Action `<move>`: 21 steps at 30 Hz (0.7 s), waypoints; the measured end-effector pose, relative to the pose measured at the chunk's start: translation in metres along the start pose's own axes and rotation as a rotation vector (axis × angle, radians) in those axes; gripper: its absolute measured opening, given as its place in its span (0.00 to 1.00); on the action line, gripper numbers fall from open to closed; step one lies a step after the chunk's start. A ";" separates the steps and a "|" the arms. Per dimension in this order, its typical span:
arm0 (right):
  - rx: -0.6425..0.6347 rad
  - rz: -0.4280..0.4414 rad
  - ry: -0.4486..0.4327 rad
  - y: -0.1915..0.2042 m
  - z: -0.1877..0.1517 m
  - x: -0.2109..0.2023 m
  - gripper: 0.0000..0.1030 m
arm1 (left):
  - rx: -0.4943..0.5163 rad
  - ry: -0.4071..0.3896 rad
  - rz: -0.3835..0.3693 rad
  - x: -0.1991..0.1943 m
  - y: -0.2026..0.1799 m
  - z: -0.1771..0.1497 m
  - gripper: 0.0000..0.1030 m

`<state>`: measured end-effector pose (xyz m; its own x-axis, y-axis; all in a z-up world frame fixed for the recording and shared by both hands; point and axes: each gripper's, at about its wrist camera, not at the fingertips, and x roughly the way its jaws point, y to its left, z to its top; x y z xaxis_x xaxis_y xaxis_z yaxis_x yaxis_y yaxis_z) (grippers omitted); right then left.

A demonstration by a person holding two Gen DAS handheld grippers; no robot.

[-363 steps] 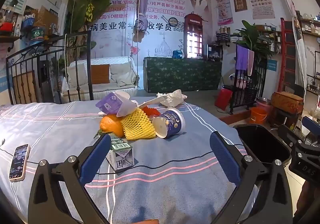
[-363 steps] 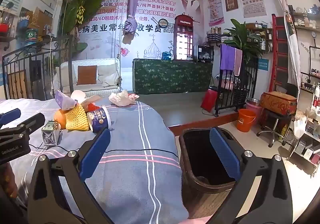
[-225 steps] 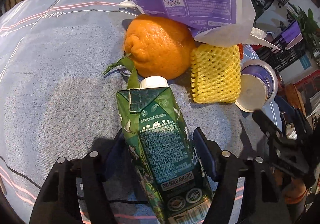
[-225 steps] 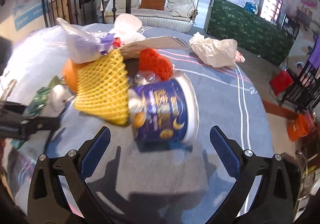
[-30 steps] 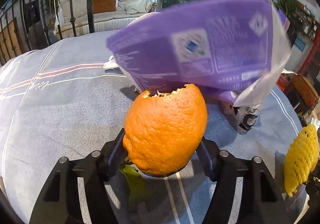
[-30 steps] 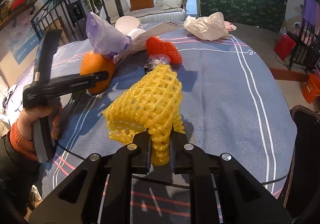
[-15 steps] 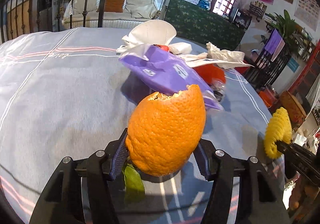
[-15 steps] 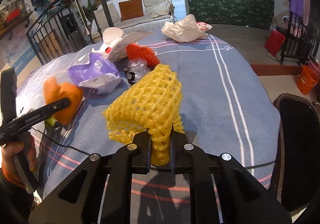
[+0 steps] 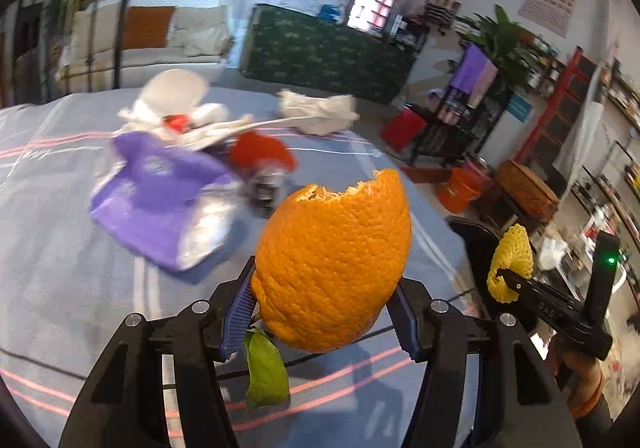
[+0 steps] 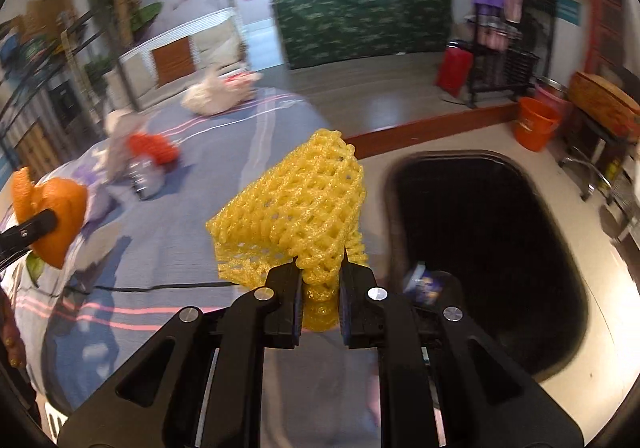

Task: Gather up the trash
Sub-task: 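Carry the foam net and orange peel over the bin and release both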

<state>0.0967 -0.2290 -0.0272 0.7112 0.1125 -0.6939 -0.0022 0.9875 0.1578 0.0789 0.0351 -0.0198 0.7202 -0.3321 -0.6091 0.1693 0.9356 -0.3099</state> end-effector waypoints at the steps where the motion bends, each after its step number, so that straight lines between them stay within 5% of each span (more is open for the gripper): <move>1: 0.024 -0.028 -0.002 -0.014 -0.001 -0.002 0.14 | 0.024 0.003 -0.023 0.006 -0.012 0.003 0.57; 8: 0.162 -0.180 0.054 -0.096 -0.013 0.008 0.14 | 0.160 0.049 -0.175 0.043 -0.092 0.011 0.57; 16: 0.214 -0.213 0.128 -0.127 -0.024 0.036 0.15 | 0.249 0.130 -0.303 0.082 -0.161 0.004 0.57; 18: 0.213 -0.209 0.143 -0.126 -0.024 0.042 0.23 | 0.268 0.144 -0.318 0.089 -0.173 0.001 0.57; 20: 0.233 -0.209 0.140 -0.128 -0.026 0.044 0.50 | 0.287 0.165 -0.330 0.099 -0.184 -0.002 0.57; 21: 0.244 -0.207 0.134 -0.129 -0.027 0.043 0.51 | 0.292 0.175 -0.336 0.101 -0.187 -0.004 0.57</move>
<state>0.1080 -0.3490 -0.0963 0.5806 -0.0577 -0.8122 0.3119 0.9371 0.1564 0.1175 -0.1744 -0.0264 0.4729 -0.6139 -0.6321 0.5735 0.7590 -0.3081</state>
